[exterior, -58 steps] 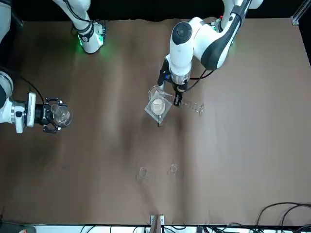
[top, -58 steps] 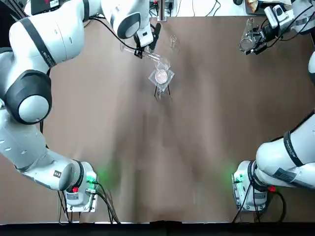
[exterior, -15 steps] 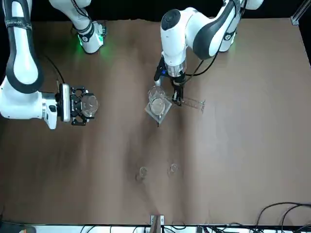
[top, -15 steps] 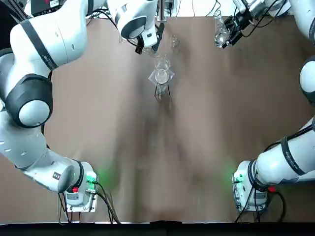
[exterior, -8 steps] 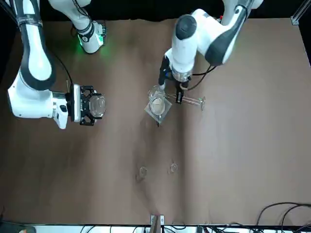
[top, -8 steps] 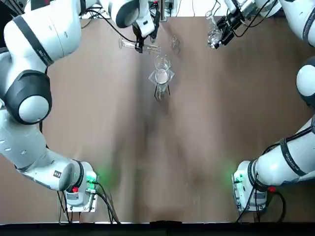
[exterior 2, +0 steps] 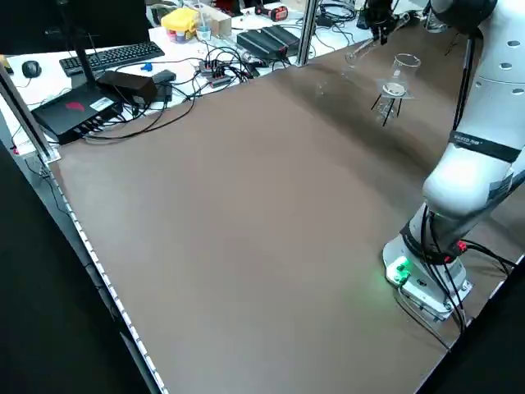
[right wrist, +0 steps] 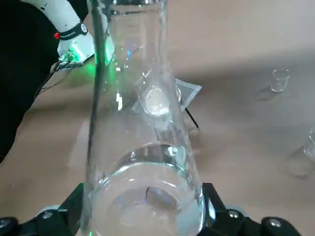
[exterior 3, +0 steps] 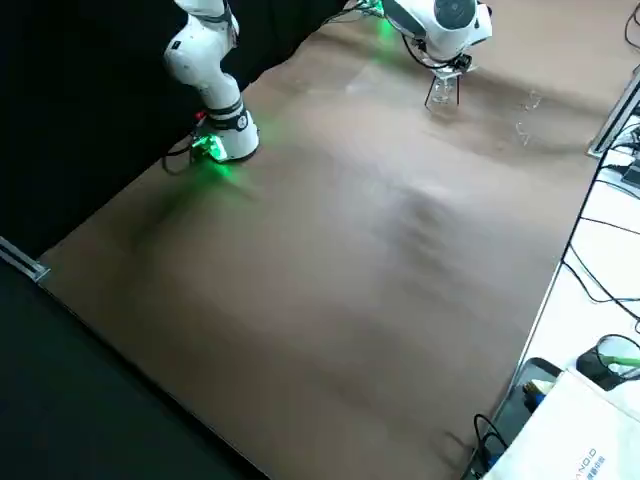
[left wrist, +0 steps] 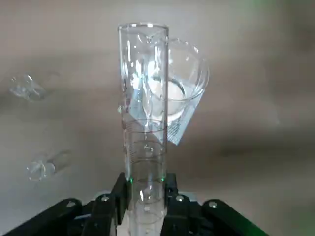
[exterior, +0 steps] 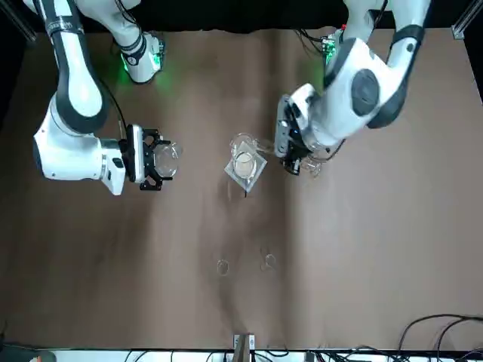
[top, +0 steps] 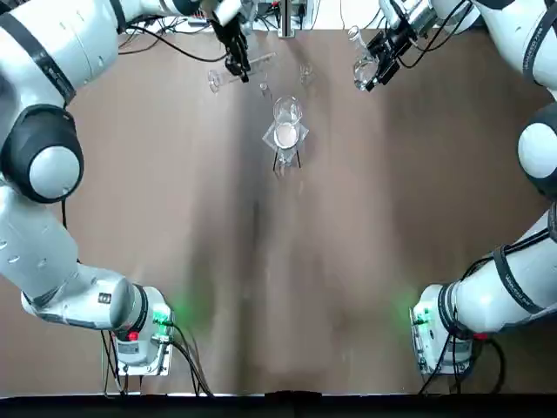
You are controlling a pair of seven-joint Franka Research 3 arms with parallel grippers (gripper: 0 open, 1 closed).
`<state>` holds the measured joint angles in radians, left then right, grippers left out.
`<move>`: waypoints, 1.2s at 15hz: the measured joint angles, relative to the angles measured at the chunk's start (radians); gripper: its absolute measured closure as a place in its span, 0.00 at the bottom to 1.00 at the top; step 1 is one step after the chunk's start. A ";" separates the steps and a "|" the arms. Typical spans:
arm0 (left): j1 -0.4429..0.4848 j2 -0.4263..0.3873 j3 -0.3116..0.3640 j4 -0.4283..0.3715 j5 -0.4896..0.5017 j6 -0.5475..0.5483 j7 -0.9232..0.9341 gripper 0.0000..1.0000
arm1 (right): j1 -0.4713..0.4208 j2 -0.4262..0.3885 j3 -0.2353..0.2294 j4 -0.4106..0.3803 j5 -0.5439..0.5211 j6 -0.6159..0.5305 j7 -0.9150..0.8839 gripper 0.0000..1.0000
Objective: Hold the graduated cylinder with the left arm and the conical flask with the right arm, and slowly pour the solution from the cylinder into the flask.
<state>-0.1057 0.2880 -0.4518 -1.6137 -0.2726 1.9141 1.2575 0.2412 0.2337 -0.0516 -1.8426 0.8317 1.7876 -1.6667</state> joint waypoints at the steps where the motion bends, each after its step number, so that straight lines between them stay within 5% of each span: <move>1: 0.026 0.000 0.000 0.000 -0.052 -0.001 0.044 0.66 | 0.009 0.000 0.000 0.000 0.000 0.003 0.003 0.04; 11: 0.336 0.089 0.005 -0.006 -0.479 -0.162 0.511 0.66 | 0.103 -0.001 0.000 0.015 -0.056 0.065 0.128 0.04; 18: 0.540 0.250 0.007 -0.007 -0.611 -0.329 0.832 0.66 | 0.172 -0.001 0.000 0.016 -0.113 0.097 0.232 0.04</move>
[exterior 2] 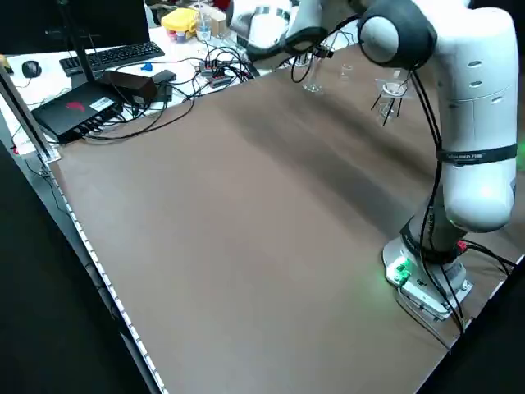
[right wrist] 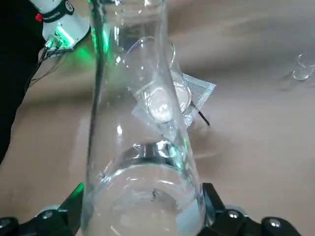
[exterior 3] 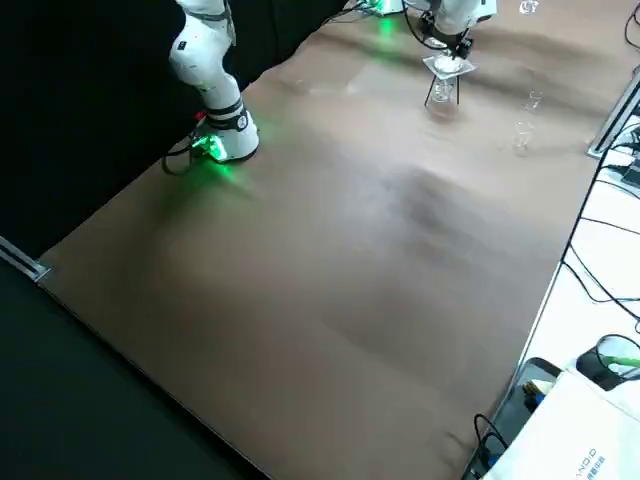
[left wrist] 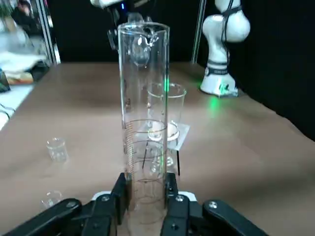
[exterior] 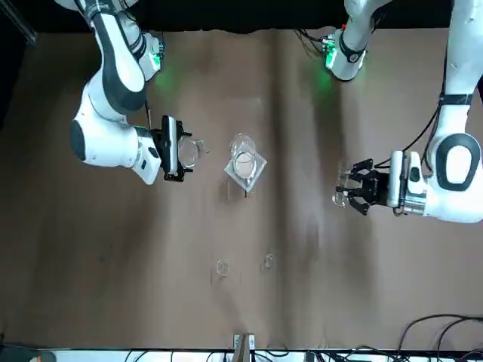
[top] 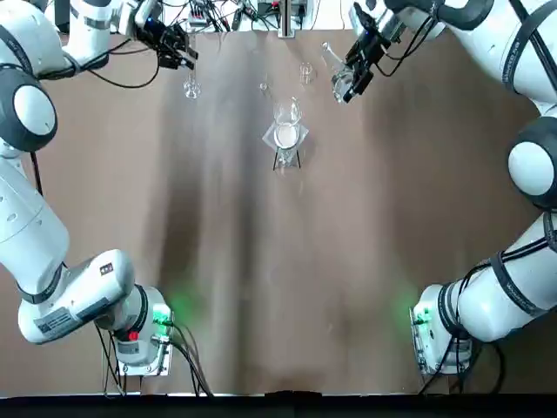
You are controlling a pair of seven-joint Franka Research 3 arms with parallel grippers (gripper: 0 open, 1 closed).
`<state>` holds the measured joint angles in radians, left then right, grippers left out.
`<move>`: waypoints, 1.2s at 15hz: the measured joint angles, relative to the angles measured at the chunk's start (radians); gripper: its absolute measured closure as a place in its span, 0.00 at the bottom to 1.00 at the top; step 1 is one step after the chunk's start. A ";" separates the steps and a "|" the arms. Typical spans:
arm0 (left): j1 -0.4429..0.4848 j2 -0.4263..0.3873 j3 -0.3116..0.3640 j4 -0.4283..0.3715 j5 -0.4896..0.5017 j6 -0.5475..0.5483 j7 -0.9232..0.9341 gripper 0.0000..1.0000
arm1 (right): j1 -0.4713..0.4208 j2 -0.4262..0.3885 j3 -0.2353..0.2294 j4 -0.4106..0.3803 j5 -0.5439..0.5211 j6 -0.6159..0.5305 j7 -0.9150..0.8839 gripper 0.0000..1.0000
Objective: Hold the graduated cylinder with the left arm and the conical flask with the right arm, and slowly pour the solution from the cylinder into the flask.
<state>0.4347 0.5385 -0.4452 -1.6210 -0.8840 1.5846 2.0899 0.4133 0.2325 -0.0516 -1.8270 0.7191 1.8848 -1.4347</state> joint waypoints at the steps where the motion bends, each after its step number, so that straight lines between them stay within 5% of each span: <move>1: 0.021 0.016 0.000 0.000 -0.010 -0.020 0.030 0.66 | 0.009 0.000 0.000 0.000 -0.010 0.004 0.016 0.04; 9: 0.170 0.154 0.002 -0.038 -0.035 -0.067 0.221 0.66 | 0.070 0.000 0.000 0.041 -0.130 0.008 0.187 0.04; 18: 0.220 0.276 0.020 -0.044 -0.038 -0.077 0.341 0.66 | 0.147 0.000 0.001 0.094 -0.257 0.008 0.353 0.04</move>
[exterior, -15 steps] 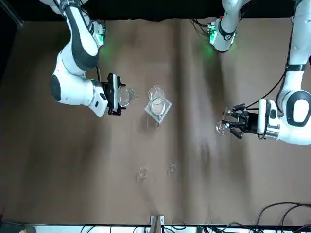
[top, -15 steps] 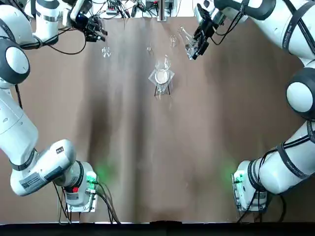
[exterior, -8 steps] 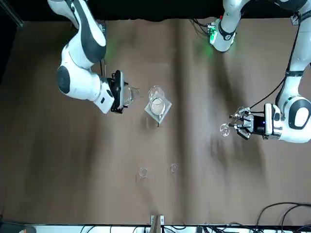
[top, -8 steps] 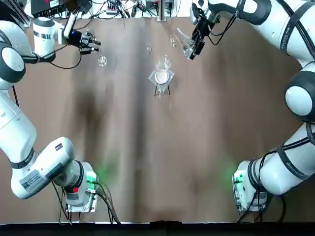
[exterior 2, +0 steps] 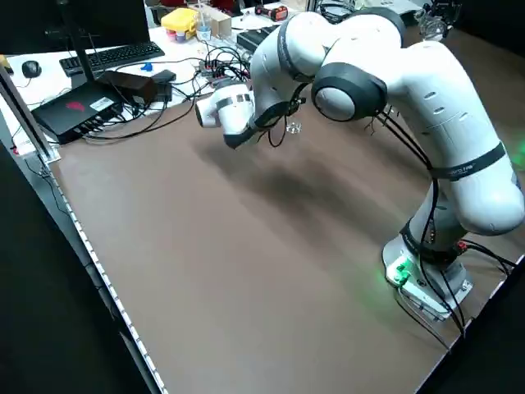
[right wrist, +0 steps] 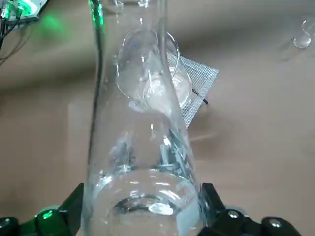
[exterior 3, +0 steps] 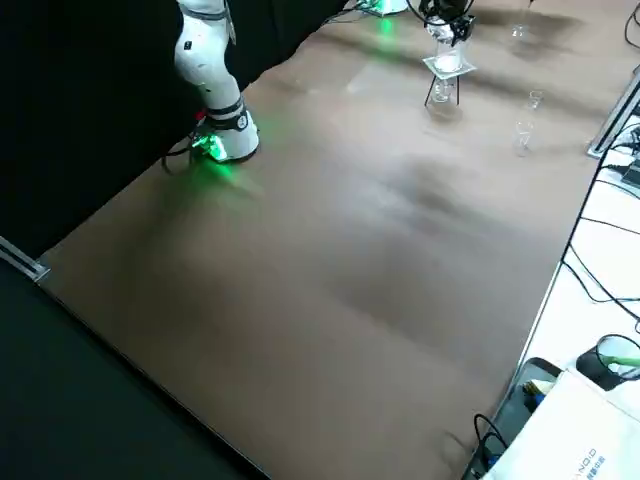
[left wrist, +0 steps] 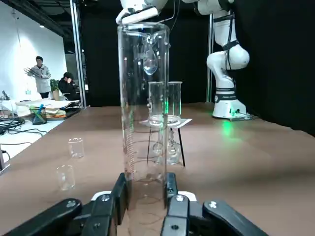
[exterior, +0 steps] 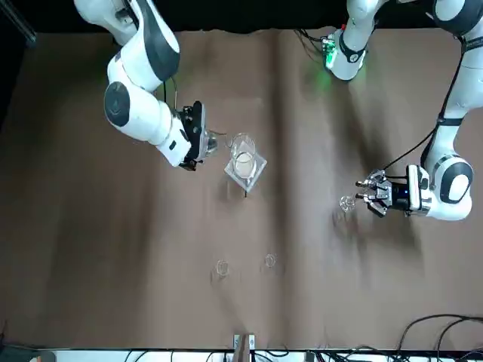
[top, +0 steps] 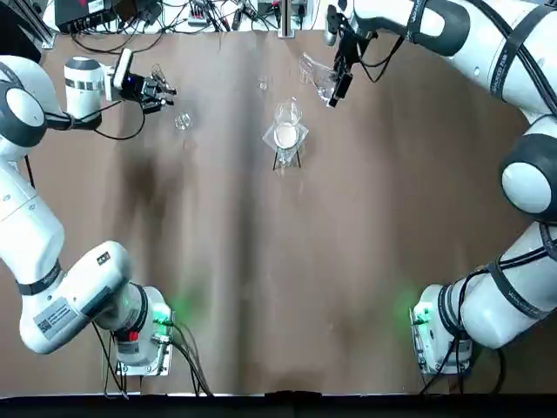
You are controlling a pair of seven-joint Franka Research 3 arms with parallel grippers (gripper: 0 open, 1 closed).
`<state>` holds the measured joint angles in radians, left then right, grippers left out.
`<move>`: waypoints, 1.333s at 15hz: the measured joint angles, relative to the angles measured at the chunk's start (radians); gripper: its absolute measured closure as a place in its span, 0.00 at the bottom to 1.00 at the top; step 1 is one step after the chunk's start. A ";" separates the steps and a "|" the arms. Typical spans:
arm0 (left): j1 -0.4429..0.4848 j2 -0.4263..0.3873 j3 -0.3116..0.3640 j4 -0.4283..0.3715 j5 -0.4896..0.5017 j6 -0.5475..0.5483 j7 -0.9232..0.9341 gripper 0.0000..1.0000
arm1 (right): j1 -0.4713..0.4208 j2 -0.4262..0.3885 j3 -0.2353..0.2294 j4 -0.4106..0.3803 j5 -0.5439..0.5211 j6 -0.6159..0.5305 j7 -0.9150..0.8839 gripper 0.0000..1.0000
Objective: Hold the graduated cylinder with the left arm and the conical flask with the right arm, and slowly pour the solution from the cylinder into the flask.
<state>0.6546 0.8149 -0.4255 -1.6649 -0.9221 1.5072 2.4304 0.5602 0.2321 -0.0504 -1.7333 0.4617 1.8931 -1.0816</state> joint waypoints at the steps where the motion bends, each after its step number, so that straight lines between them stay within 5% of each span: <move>1: 0.000 0.006 0.009 0.000 0.000 0.000 0.015 0.66 | 0.008 0.000 0.000 0.005 -0.011 0.000 0.014 0.04; 20: -0.005 0.078 0.066 0.002 0.000 0.040 0.102 0.61 | 0.126 0.000 0.001 0.024 -0.256 -0.002 0.213 0.04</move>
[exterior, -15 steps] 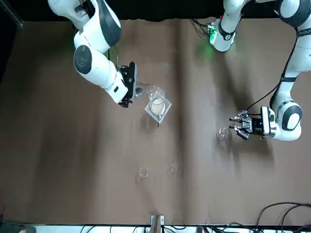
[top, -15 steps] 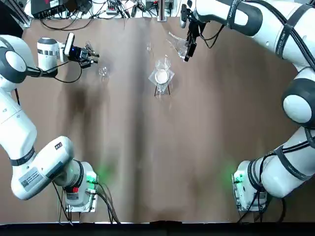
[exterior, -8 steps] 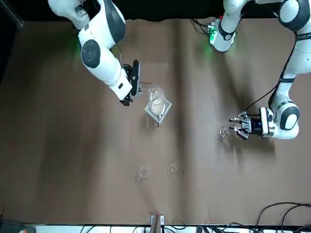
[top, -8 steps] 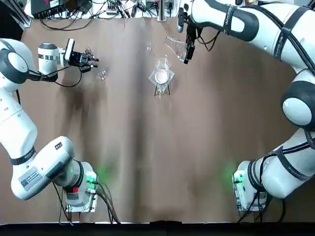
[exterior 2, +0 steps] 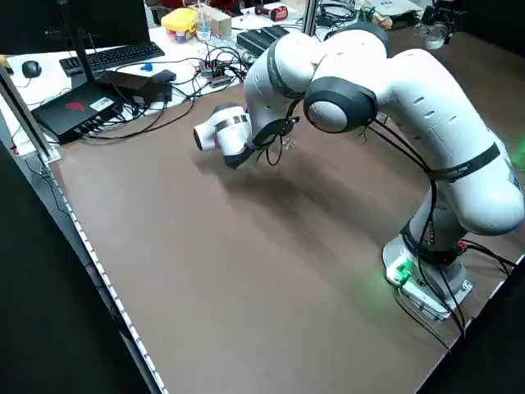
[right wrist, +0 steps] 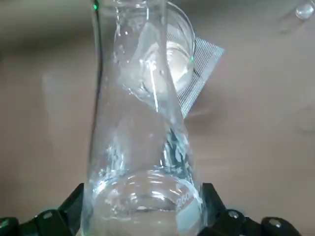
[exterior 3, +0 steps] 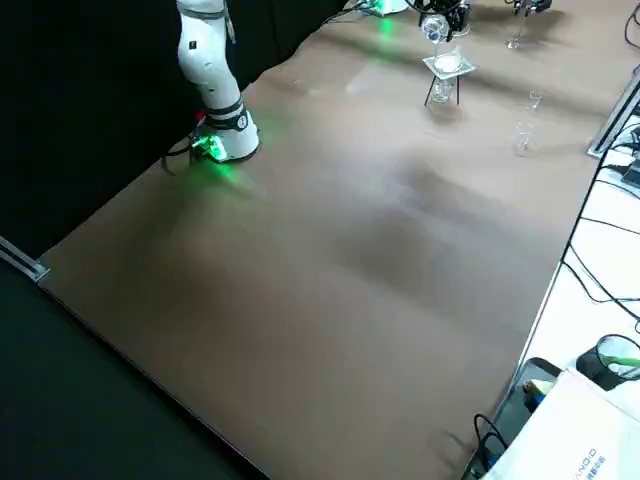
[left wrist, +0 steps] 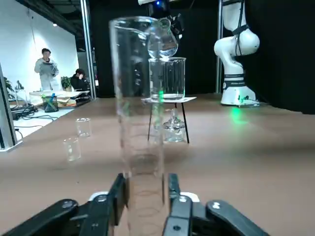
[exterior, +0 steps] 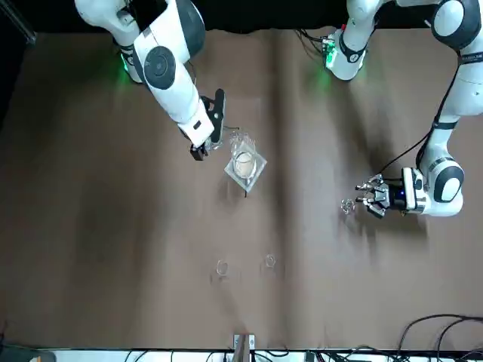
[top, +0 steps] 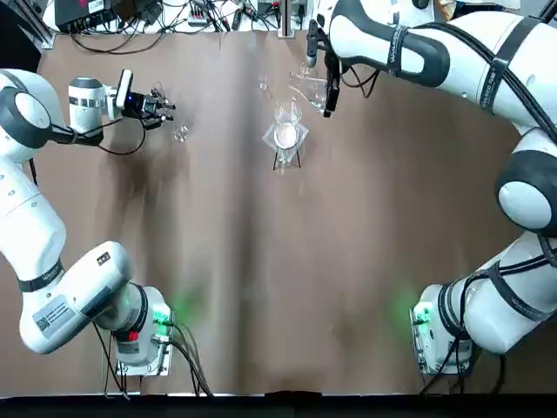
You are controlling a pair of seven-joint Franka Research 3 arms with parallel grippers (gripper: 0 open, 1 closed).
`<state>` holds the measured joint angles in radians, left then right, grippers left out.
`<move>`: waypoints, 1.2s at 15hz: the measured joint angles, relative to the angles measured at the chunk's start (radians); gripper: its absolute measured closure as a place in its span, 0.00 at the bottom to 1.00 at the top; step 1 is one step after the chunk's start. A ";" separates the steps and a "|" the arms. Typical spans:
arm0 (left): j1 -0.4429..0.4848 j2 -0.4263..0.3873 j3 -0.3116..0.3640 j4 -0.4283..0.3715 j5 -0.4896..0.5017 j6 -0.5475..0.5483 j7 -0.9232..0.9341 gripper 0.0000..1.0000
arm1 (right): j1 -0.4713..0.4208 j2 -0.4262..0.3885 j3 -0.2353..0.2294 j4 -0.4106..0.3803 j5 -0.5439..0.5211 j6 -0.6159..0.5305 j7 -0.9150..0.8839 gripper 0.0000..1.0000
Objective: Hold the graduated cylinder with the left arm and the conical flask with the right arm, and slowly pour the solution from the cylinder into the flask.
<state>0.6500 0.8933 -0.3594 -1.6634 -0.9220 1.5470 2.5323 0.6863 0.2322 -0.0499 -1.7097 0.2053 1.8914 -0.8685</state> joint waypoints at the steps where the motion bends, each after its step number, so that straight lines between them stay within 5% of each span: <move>1: -0.002 0.001 0.000 0.000 0.001 0.009 0.000 0.55 | 0.002 0.000 0.000 0.000 -0.019 -0.002 0.011 0.04; 5: -0.013 0.001 0.000 0.002 0.003 0.022 0.000 0.20 | 0.013 0.008 0.000 0.016 -0.057 -0.037 0.031 0.04; 8: -0.013 0.001 0.001 0.007 0.006 0.023 0.000 0.14 | 0.021 0.027 0.000 0.040 -0.102 -0.051 0.051 0.04; 10: -0.012 0.001 0.001 0.010 0.011 0.023 0.000 0.00 | 0.034 0.035 0.000 0.044 -0.133 -0.054 0.061 0.04; 18: 0.026 -0.016 0.025 0.047 0.068 0.024 -0.029 0.00 | 0.065 0.054 0.000 0.055 -0.214 -0.095 0.105 0.04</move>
<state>0.6756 0.8771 -0.3340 -1.6164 -0.8538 1.5708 2.5031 0.7513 0.2864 -0.0497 -1.6552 -0.0086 1.7962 -0.7633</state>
